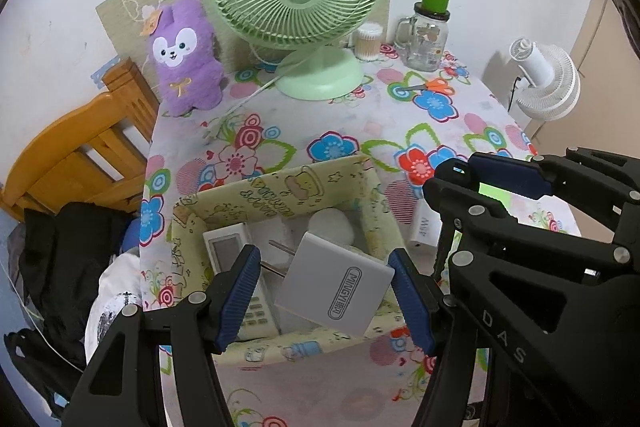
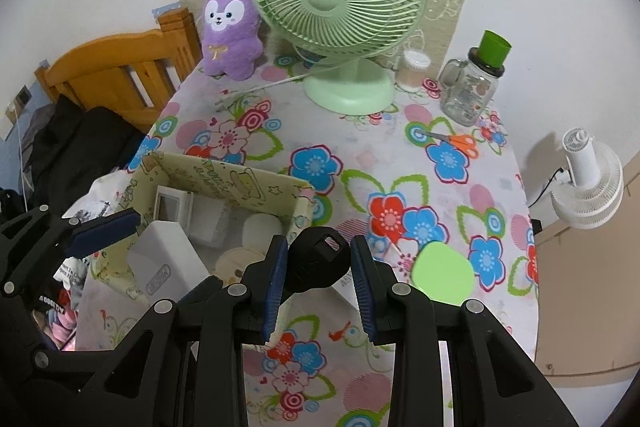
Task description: Organize rigid objects
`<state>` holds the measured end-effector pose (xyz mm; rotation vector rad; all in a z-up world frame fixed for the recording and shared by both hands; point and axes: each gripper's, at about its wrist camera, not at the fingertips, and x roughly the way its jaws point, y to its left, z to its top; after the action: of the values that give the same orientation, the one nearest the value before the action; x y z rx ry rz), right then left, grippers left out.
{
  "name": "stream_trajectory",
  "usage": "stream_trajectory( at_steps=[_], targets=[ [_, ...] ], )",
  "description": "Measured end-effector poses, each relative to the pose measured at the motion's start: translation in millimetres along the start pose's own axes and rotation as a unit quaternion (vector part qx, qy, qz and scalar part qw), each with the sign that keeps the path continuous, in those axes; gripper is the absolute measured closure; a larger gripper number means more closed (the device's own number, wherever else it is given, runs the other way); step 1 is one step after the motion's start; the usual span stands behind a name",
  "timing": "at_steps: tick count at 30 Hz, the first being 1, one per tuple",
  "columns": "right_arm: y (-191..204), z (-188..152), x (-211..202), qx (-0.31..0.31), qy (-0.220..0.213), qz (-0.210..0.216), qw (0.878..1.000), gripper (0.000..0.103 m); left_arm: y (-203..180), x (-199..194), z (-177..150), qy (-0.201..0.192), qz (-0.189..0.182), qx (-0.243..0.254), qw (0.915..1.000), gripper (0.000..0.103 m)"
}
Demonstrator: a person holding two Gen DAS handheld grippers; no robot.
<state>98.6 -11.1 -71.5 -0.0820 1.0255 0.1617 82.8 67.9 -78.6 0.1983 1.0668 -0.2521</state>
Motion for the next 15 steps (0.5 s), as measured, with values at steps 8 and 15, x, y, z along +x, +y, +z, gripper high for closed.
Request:
stream_trajectory(
  at_steps=[8, 15],
  targets=[
    [20, 6, 22, -0.007, 0.017, 0.012, 1.0, 0.068, 21, 19, -3, 0.018, -0.001, -0.003, 0.9998, 0.035],
    [34, 10, 44, -0.009, 0.039, 0.025, 0.999, 0.067, 38, 35, -6, 0.034, -0.004, -0.01, 0.9994, 0.035]
  ],
)
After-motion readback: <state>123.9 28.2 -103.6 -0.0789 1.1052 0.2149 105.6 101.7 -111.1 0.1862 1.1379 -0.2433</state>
